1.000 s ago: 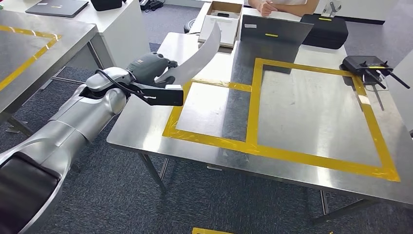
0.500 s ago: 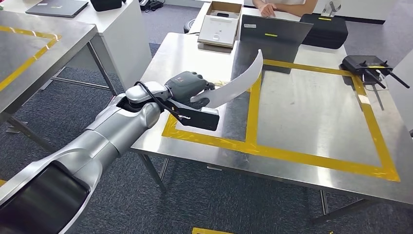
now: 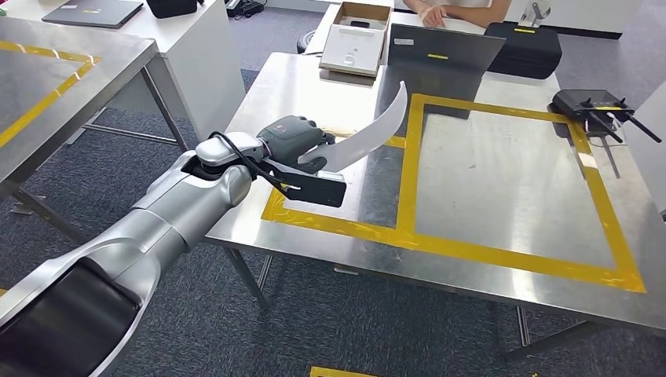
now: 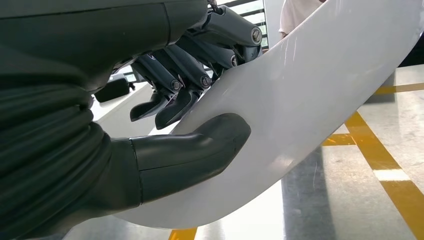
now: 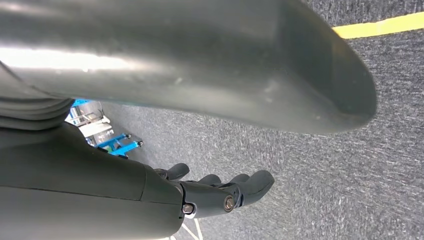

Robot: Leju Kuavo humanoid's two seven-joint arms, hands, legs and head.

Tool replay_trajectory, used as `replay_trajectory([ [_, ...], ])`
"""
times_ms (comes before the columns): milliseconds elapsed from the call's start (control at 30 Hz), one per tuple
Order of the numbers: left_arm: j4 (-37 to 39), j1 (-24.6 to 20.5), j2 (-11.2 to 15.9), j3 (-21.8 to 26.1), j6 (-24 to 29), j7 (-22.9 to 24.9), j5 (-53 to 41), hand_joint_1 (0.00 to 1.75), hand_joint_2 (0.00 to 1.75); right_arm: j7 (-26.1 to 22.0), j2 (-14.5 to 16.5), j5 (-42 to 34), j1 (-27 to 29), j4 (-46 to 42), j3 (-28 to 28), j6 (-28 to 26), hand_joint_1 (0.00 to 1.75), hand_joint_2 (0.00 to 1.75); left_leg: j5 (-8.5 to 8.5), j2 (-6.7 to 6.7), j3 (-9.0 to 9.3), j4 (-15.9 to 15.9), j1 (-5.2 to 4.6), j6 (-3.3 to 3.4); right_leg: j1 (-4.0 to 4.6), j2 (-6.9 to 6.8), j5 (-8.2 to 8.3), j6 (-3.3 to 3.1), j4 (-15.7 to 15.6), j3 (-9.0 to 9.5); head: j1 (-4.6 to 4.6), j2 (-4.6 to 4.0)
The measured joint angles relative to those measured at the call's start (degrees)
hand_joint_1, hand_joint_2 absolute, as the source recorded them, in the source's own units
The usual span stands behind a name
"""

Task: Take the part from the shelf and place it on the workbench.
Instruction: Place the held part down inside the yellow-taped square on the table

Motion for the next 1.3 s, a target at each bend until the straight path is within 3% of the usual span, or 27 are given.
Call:
replay_trajectory([
  [400, 0.79, -1.41, 2.16, -0.26, -2.98, 1.56, -0.72, 1.75, 1.75, 0.0, 0.35, 0.23, 0.2, 0.0, 0.0, 0.12, 0.0, 0.0, 0.0, -0.01, 0.0, 0.0, 0.0, 0.0, 0.0, -0.01, -0.01, -0.01, 0.01, 0.0, 0.0, 0.0],
  [1300, 0.78, -1.57, 2.56, -0.27, -2.66, 1.48, -0.98, 1.75, 1.75, 0.0, 0.31, 0.36, 0.32, 0.0, 0.0, 0.46, 0.0, 0.0, -0.03, 0.0, -0.01, 0.07, -0.08, 0.03, -0.03, 0.0, 0.01, 0.02, -0.04, 0.01, 0.0, 0.0],
])
